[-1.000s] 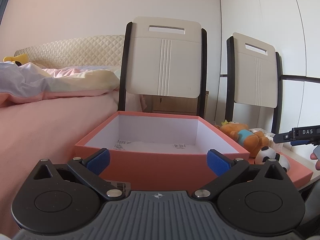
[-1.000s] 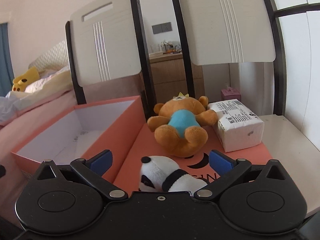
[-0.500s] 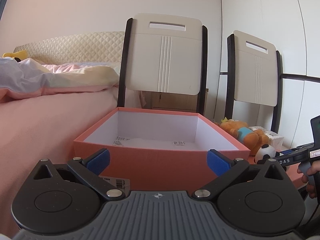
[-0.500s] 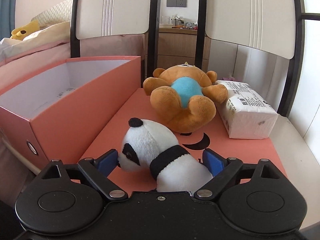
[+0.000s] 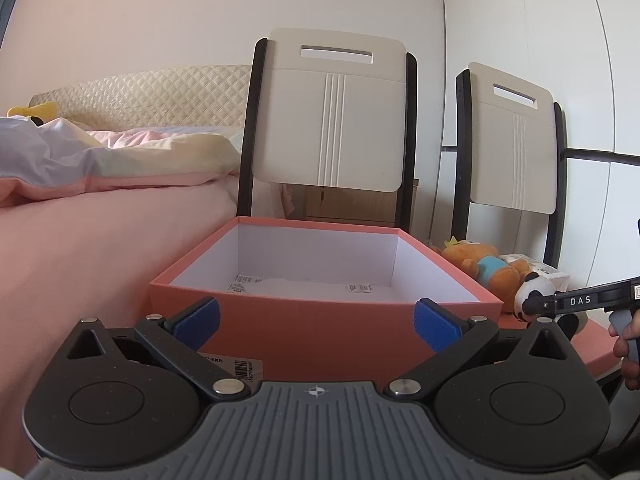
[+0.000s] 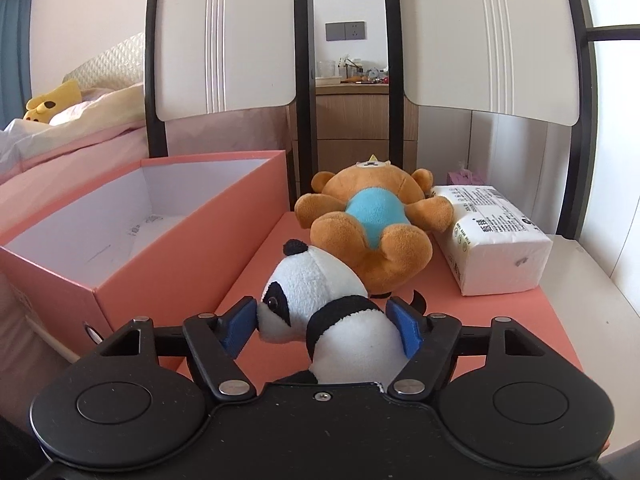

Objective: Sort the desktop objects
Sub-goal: 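Close the right gripper on the panda plush and lift it, then carry the panda with the right gripper into the pink box and release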

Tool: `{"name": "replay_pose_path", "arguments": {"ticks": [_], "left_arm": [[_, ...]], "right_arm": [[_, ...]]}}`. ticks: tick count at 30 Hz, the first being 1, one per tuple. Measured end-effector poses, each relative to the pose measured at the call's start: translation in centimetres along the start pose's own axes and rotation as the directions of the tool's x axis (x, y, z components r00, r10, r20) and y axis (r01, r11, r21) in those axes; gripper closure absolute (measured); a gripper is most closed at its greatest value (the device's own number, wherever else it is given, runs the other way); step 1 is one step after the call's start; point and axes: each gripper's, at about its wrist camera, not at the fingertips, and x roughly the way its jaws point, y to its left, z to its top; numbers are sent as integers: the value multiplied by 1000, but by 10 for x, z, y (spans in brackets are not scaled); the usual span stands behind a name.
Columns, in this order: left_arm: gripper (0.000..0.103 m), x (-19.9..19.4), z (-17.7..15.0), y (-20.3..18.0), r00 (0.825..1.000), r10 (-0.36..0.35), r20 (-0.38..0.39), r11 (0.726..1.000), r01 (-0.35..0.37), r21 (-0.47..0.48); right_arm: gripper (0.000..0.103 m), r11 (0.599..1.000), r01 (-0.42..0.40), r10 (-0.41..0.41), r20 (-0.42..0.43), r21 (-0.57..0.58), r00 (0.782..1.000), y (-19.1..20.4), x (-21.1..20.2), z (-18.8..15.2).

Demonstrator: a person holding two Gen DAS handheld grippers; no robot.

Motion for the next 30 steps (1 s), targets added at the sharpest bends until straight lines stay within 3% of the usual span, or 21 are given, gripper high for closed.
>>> {"name": "replay_pose_path", "arguments": {"ticks": [11,16,25,30], "left_arm": [[0,-5,5,8,1000,-13,22,1000,14,-14],[0,-11,10,17,999,-3,52,999,5,-41],[0,-20,18,34,994,44,102,996,-36,-81],[0,-16,16,36,996,38,81,996,-31,-80]], "right_arm": [[31,1000,-6,9,108,-26,994,34,-33,73],[31,996,-51,59,115,-71,992,66,-30,113],[31,968,-208,213,20,-136,977,152,30,167],[31,950,-216,217,-19,-227,976,202,80,176]]}}
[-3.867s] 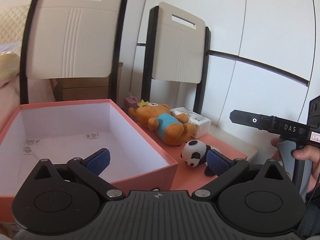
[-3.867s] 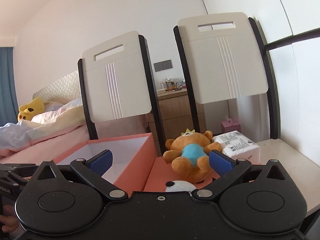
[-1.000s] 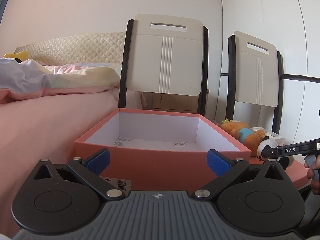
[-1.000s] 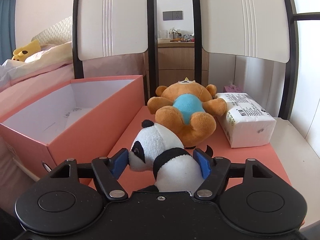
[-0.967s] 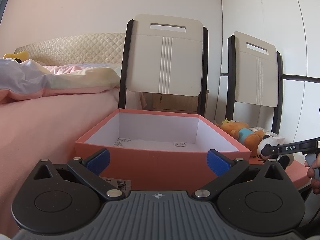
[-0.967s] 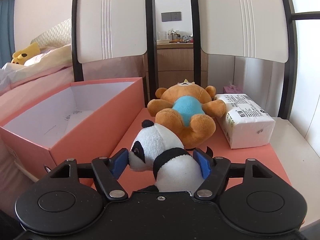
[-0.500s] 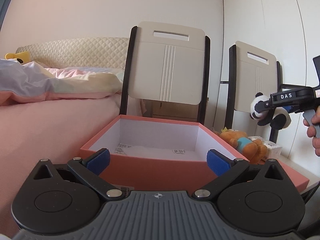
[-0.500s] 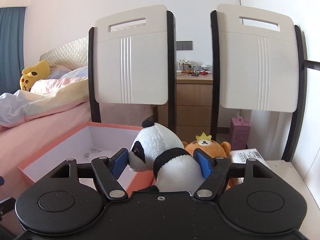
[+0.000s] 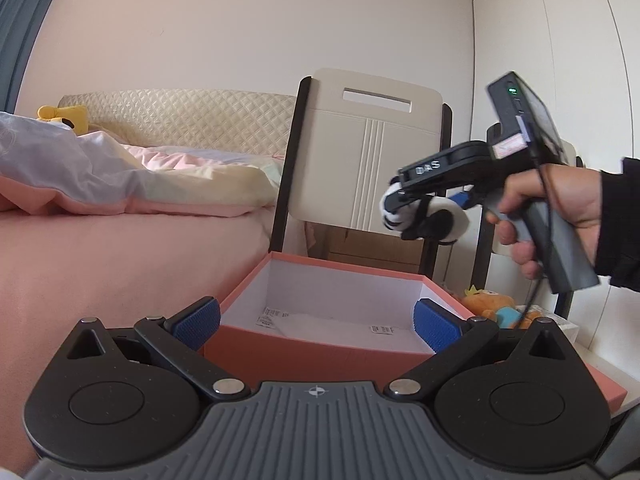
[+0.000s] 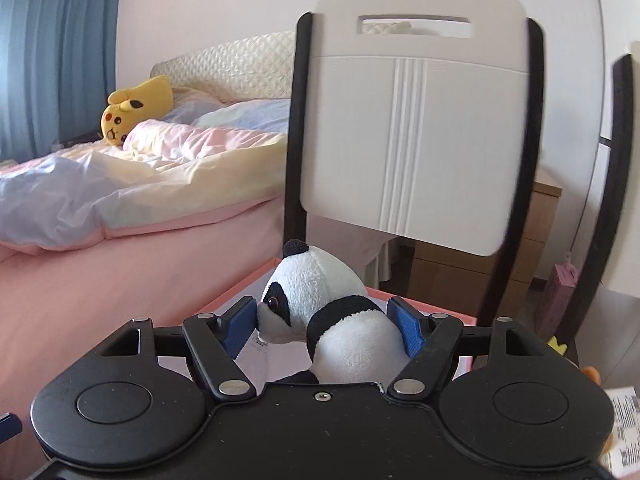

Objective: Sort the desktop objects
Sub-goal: 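Carry the panda with the right gripper into the pink box and release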

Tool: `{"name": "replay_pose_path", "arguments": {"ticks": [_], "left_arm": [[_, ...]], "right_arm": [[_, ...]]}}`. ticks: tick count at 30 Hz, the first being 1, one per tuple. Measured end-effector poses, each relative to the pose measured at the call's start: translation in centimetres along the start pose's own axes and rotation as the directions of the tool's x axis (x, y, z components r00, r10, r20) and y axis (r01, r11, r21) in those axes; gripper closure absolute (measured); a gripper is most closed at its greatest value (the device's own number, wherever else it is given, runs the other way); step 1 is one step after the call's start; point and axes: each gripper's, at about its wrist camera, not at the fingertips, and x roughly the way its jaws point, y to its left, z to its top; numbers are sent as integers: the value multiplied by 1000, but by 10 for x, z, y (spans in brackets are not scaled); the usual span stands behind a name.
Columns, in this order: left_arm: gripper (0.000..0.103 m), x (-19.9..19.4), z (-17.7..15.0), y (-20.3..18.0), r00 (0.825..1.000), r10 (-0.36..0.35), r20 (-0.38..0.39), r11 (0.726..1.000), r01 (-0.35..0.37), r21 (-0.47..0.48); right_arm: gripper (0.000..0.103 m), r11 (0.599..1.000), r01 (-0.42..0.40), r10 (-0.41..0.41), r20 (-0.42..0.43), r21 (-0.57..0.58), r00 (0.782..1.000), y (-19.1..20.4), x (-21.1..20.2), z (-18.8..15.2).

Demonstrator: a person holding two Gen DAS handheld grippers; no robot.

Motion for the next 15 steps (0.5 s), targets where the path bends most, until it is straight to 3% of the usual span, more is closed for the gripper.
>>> {"name": "replay_pose_path", "arguments": {"ticks": [8,15], "left_arm": [[0,2,-3,3,1000,2,-20,1000,-2,-7],[0,5,-4,9,999,1,-49,999,-3,-33]], "right_arm": [[31,999,-32,33,-141,7,989,20,108,3],[31,1000,-18,19,-297,7,955,29,187,-13]]}}
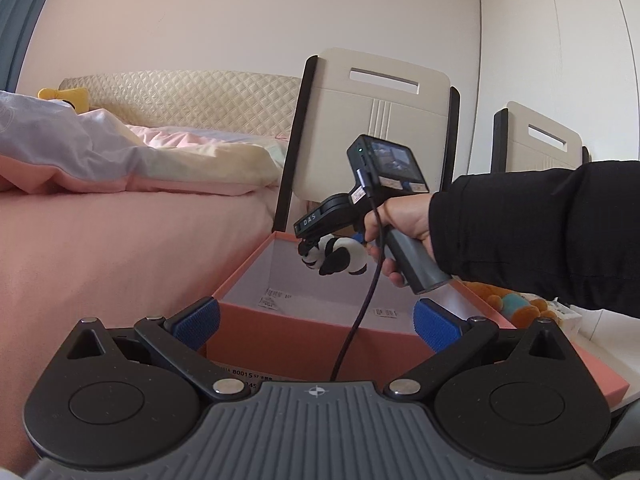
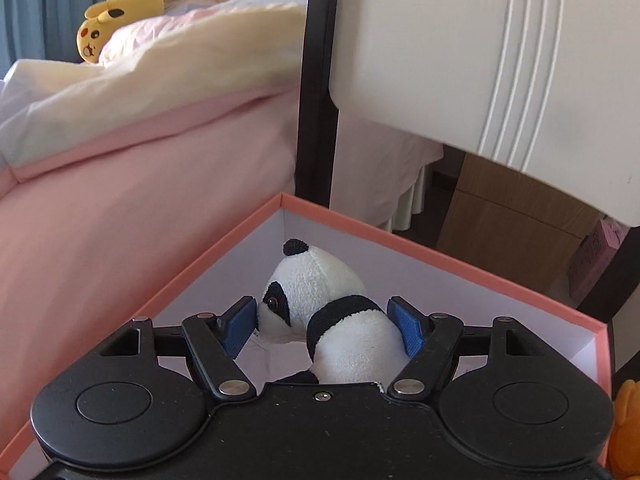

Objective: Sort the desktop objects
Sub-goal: 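Carry the panda with the right gripper into the pink box and release, then withdraw the right tool from the box back toward the table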

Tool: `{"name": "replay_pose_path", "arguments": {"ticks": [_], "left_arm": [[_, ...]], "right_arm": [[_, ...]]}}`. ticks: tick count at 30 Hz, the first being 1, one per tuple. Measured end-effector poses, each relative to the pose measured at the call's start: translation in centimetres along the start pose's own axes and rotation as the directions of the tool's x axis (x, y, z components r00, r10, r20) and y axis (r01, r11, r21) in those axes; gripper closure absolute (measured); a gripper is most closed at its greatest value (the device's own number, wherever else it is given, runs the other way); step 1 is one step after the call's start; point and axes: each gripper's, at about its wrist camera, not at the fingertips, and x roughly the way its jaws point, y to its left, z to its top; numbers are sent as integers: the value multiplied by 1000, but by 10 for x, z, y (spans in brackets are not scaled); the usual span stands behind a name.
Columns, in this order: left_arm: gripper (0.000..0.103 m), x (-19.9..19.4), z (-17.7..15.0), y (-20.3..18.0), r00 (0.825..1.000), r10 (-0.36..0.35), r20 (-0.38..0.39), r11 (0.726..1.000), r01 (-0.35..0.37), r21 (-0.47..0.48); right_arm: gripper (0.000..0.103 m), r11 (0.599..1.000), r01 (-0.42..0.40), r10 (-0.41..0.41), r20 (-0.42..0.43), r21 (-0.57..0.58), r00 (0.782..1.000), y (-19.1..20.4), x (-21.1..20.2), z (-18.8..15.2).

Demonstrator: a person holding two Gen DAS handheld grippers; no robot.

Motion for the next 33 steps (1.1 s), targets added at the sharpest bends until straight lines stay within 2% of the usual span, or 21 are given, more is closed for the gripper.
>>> {"name": "replay_pose_path", "arguments": {"ticks": [3,8,11,16,18,23,33], "left_arm": [[0,2,-1,2,1000,-5,-19,1000,5,-8],[0,6,-2,7,999,-11,-47,1000,9,-30],[0,9,-2,9,998,-5,-59,999,2,-38],[0,10,-4,6,998,-10,-65,1000,8,-21],[0,9,-5,5,998,-14,-64,1000,13,-17],[0,7,-6,1,999,-6,-53,1000,6,-9],[0,-1,-8,-12,999,-37,-31,998,39,45]], "right_arm": [[31,1000,5,-5,-65,0,998,1,28,-2],[30,1000,8,-8,-107,5,994,5,55,-11],[26,1000,13,-12,-131,9,991,6,62,-18],[20,998,7,-1,-118,54,993,5,55,-19],[8,997,4,4,-115,71,993,4,45,-18],[1,996,28,-22,-82,80,996,3,10,-12],[1,990,57,-56,-10,128,998,-19,-103,-34]]}}
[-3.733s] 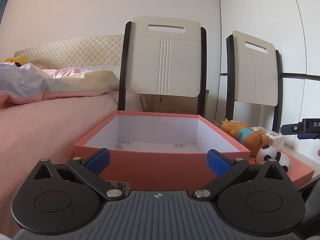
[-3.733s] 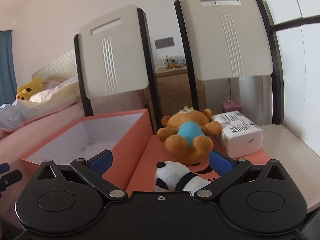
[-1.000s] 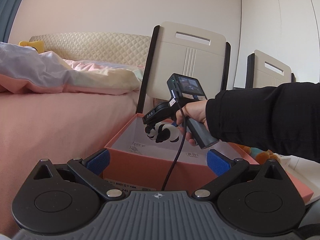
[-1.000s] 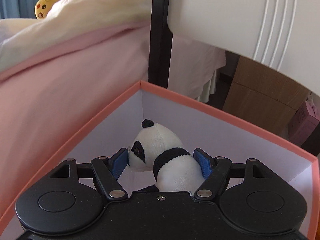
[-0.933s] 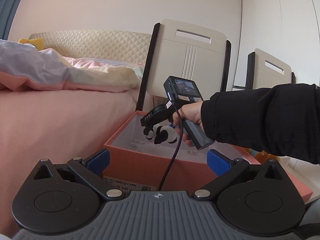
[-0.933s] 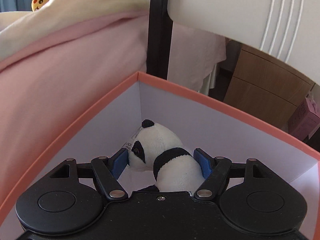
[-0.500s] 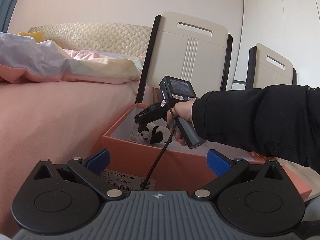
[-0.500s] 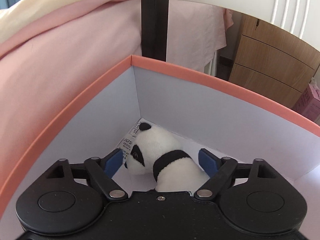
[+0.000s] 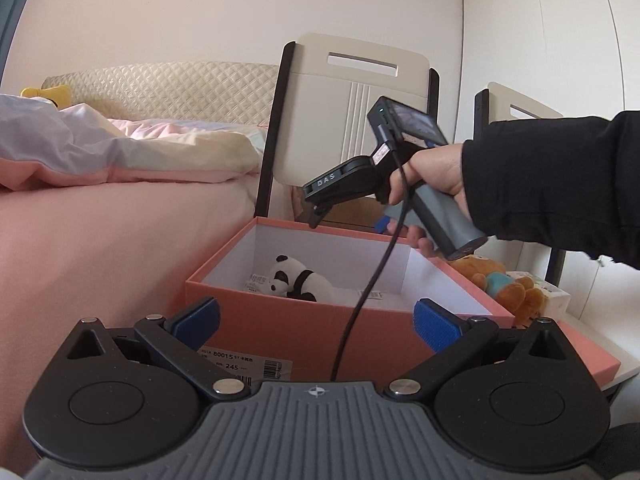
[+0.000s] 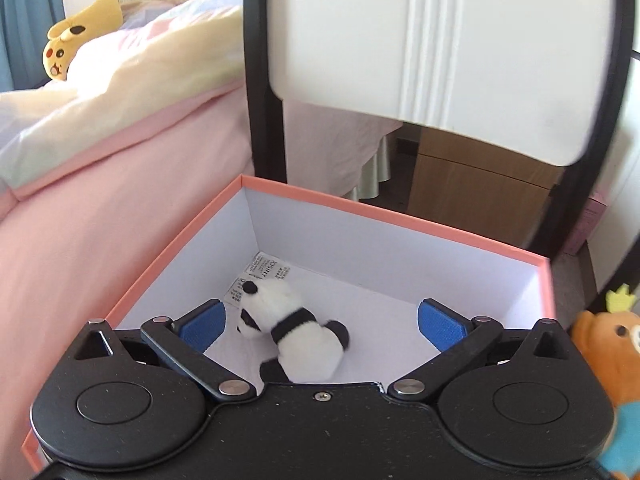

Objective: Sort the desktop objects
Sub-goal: 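Withdraw the right tool from the box back toward the table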

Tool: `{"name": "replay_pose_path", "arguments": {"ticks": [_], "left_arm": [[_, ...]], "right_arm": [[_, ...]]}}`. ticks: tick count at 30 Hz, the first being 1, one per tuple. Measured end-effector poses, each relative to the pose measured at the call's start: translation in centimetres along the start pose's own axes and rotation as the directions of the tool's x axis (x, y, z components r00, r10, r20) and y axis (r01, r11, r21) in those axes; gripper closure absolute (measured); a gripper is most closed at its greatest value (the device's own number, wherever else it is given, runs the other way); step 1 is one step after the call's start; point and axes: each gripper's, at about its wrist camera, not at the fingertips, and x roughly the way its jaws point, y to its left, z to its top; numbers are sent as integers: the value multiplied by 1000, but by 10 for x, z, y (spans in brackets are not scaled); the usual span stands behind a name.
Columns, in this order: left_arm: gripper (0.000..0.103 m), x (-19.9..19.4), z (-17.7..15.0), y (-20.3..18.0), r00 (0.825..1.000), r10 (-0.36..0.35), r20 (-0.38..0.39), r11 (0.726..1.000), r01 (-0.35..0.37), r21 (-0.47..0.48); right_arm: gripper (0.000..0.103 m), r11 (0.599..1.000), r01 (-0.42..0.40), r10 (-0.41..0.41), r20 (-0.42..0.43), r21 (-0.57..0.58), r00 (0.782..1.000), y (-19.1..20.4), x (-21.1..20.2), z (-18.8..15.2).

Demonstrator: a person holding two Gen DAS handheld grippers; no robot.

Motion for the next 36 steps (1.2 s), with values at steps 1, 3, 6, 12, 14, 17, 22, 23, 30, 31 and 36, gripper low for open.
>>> {"name": "replay_pose_path", "arguments": {"ticks": [1,3,6,12,14,17,22,23,30,31,36], "left_arm": [[0,0,0,0,1000,1,1,1000,-1,2],[0,-1,1,-1,1000,4,3,1000,-4,6],[0,0,2,1,1000,10,1,1000,-10,-9],[0,-2,2,0,1000,3,4,1000,-3,-7],[0,-2,2,-1,1000,2,5,1000,-2,-1],[0,-1,1,-2,1000,8,5,1000,-8,0],[0,-1,0,-2,1000,9,9,1000,-9,2],[0,-1,0,-3,1000,9,11,1000,-9,6],[0,-1,-1,-4,1000,18,21,1000,-18,7],[0,0,-1,-4,1000,23,20,1000,-23,5],[0,3,-1,-2,998,55,14,998,-55,-5]], "right_arm": [[1,1000,5,-5,10,2,1000,-4,-12,-3],[1,1000,13,-13,31,6,999,-21,-22,0],[1,999,20,-22,70,26,997,-38,-49,-7],[1,996,69,-78,172,55,982,-63,-104,-40],[1,993,91,-104,217,70,971,-69,-114,-52],[1,991,86,-112,286,103,952,-80,-139,-75],[1,992,109,-128,381,70,916,-80,-167,-118],[1,992,111,-124,398,54,909,-79,-169,-127],[1,995,96,-102,469,37,877,-82,-164,-188],[1,995,88,-100,480,48,872,-83,-165,-194],[1,994,86,-111,531,73,840,-88,-173,-219]]}}
